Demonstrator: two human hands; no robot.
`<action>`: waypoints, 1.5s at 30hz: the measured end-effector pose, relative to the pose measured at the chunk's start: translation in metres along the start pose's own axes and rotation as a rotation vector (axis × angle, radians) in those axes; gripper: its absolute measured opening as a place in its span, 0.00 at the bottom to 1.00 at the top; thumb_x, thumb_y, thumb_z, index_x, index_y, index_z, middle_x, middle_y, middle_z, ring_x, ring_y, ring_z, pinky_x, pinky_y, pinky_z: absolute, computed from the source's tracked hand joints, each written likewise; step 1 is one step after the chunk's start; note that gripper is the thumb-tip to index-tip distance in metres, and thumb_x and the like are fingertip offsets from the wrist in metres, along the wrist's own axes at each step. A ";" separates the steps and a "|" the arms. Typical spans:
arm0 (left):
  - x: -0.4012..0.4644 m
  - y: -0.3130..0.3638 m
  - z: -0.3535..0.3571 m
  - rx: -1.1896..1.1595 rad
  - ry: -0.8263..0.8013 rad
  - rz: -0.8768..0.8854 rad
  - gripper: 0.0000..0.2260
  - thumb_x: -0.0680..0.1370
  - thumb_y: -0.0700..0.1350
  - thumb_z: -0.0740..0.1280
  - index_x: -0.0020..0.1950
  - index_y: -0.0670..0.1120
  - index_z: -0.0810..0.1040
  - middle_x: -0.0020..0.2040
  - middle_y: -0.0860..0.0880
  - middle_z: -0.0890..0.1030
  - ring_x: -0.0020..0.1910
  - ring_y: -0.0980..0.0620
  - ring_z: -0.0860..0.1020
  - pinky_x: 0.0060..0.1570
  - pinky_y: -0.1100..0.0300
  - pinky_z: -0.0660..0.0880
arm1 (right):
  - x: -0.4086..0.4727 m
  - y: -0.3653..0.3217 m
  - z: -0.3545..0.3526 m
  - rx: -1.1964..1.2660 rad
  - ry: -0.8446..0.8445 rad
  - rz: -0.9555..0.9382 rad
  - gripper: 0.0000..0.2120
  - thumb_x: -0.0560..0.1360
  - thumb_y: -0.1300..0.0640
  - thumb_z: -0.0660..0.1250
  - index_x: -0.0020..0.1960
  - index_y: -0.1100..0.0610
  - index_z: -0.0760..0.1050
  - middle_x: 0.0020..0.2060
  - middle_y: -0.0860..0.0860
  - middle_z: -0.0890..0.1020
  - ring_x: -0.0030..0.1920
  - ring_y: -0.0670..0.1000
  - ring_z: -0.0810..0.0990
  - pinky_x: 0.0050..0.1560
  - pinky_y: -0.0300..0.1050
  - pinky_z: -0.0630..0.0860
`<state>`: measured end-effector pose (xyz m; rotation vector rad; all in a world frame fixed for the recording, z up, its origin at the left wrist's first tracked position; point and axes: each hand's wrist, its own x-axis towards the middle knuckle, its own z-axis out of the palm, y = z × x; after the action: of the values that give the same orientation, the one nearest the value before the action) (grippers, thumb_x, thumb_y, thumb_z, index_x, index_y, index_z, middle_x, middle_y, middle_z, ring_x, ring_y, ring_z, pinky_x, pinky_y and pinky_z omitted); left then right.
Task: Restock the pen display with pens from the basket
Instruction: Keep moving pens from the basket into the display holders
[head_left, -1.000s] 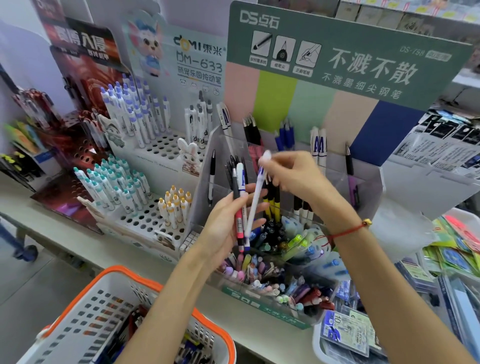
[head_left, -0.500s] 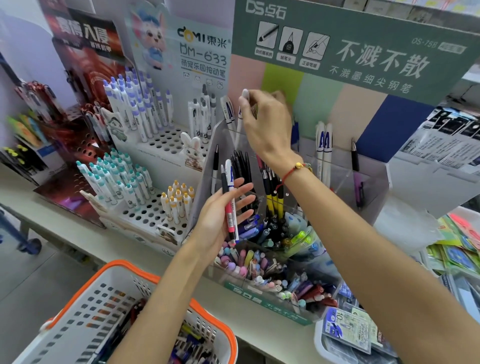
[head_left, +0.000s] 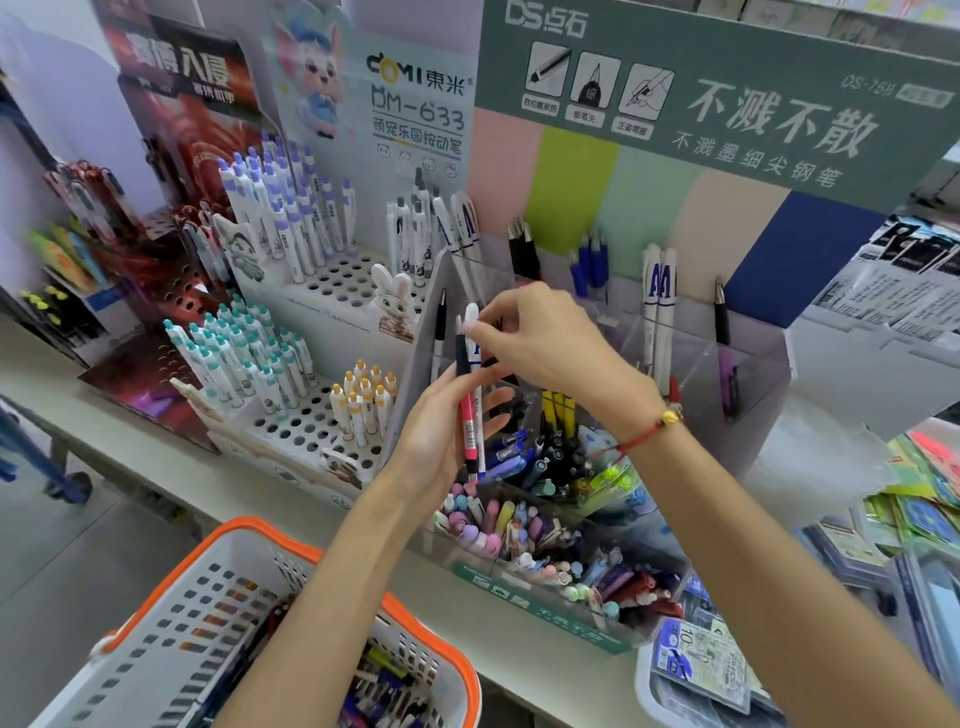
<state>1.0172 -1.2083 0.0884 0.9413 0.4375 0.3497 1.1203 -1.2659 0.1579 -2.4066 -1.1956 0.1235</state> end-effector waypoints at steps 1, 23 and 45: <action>0.000 0.000 0.001 -0.022 -0.014 0.002 0.12 0.83 0.41 0.57 0.62 0.45 0.77 0.52 0.50 0.85 0.50 0.55 0.83 0.53 0.58 0.78 | -0.001 0.002 0.000 0.043 0.008 -0.009 0.15 0.78 0.46 0.65 0.47 0.56 0.83 0.38 0.49 0.83 0.41 0.49 0.81 0.43 0.47 0.77; -0.007 0.004 -0.005 -0.171 -0.146 -0.054 0.14 0.82 0.44 0.47 0.53 0.43 0.71 0.32 0.52 0.66 0.27 0.58 0.61 0.23 0.67 0.60 | 0.084 -0.009 -0.021 -0.361 0.320 -0.077 0.17 0.78 0.45 0.65 0.57 0.57 0.80 0.61 0.55 0.75 0.68 0.57 0.65 0.65 0.53 0.67; 0.034 0.027 0.022 1.134 0.168 0.514 0.26 0.80 0.36 0.59 0.78 0.49 0.60 0.78 0.52 0.60 0.76 0.56 0.55 0.74 0.59 0.51 | -0.001 0.035 -0.063 0.531 0.922 -0.099 0.10 0.77 0.54 0.69 0.53 0.58 0.83 0.42 0.47 0.85 0.41 0.40 0.82 0.45 0.35 0.78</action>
<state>1.0547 -1.1928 0.1145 2.1578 0.5470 0.6705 1.1629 -1.3071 0.1989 -1.6029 -0.7034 -0.5685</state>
